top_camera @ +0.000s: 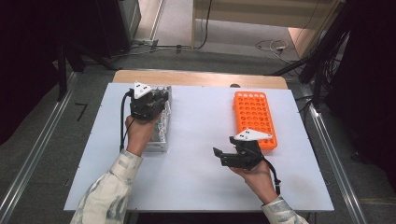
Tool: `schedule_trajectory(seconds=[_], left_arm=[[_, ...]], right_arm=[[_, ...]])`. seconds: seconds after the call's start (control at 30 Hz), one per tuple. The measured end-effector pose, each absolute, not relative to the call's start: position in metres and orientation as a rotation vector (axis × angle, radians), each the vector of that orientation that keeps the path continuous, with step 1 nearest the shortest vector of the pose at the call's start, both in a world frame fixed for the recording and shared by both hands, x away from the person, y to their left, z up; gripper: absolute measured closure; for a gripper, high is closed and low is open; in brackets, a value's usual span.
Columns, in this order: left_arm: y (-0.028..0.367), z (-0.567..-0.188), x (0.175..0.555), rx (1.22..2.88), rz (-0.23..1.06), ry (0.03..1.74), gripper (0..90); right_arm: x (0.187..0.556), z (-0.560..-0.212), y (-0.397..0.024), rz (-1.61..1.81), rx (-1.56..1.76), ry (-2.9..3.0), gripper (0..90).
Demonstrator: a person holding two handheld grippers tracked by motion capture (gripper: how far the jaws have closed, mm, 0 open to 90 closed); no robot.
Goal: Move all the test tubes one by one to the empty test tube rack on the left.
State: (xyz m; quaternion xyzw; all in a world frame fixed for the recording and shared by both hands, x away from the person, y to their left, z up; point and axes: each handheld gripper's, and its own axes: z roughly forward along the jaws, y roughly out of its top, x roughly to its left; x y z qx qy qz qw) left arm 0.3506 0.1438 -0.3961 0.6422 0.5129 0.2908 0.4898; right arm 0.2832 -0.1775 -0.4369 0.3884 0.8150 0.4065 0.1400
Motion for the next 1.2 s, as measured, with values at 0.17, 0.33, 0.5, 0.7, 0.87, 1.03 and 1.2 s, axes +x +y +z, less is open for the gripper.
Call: schedule_trajectory(seconds=[0.17,0.33,0.5,0.7,0.87,1.03,1.2], left_arm=[[0.147,-0.397,0.351,1.57,0.75,1.265,75.1],[0.147,-0.4,0.352,1.596,0.754,1.28,75.0],[0.142,-0.406,0.353,1.623,0.768,1.275,74.9],[0.133,-0.414,0.352,1.682,0.801,1.272,74.7],[0.131,-0.421,0.352,1.716,0.79,1.291,74.7],[0.132,-0.422,0.35,1.72,0.772,1.298,73.9],[0.133,-0.422,0.349,1.711,0.74,1.303,71.5]], right_arm=[[0.283,-0.437,-0.177,1.174,1.123,2.355,22.8],[0.283,-0.437,-0.176,1.173,1.118,2.36,23.0],[0.283,-0.437,-0.176,1.171,1.115,2.361,23.0],[0.283,-0.437,-0.176,1.171,1.113,2.36,23.2],[0.283,-0.437,-0.176,1.168,1.111,2.362,23.3],[0.283,-0.436,-0.175,1.17,1.109,2.363,23.3],[0.284,-0.437,-0.174,1.166,1.103,2.368,23.3]])
